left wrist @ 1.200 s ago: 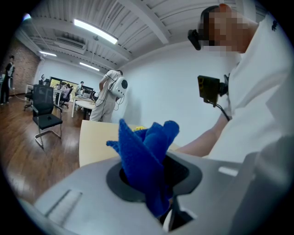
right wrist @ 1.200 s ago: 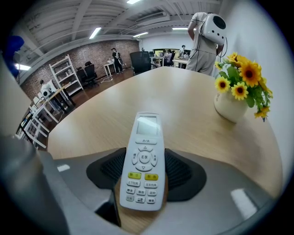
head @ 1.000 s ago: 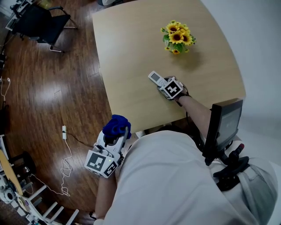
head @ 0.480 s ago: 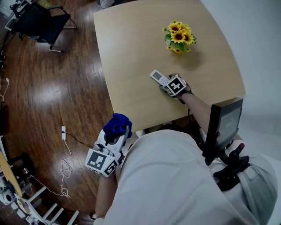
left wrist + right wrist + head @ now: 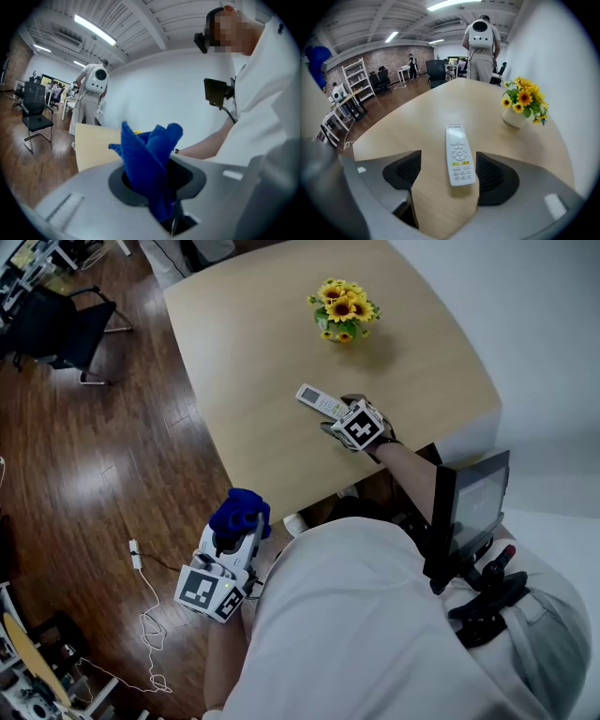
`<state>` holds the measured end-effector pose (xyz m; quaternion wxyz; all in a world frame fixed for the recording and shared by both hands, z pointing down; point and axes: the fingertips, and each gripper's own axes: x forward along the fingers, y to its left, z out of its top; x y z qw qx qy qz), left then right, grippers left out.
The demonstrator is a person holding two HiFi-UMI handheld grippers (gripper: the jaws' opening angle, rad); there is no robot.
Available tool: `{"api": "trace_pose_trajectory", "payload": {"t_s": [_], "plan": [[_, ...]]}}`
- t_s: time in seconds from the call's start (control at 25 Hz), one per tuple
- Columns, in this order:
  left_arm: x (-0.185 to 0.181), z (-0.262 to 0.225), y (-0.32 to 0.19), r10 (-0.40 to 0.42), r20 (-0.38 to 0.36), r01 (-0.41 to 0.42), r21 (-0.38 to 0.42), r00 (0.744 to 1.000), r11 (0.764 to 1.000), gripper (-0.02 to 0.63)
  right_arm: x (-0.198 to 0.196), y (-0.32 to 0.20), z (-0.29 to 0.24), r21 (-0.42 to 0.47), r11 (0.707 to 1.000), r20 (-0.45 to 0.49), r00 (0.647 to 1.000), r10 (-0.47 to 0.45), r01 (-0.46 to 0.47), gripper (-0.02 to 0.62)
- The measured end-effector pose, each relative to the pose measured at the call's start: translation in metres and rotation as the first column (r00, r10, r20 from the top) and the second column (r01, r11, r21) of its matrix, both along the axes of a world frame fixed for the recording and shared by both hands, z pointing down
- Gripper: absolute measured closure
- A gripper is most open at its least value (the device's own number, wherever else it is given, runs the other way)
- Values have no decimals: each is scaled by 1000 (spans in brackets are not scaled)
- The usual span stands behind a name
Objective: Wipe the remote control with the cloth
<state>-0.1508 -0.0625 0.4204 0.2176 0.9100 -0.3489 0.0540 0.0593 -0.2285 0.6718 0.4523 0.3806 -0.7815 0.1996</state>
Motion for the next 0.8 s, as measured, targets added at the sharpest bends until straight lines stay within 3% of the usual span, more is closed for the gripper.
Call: {"api": "trace_pose_trajectory", "payload": {"t_s": [0.36, 0.6, 0.8], "plan": [[22, 42, 49, 176, -19, -177, -60, 984, 982, 497, 14, 97, -55, 79, 990, 91, 990, 112, -119, 229], [44, 31, 83, 189, -43, -189, 11, 981, 982, 496, 39, 179, -88, 107, 982, 159, 978, 136, -154, 229], [75, 38, 130, 188, -39, -187, 25, 981, 982, 495, 57, 235, -117, 197, 974, 214, 974, 70, -113, 229]]}}
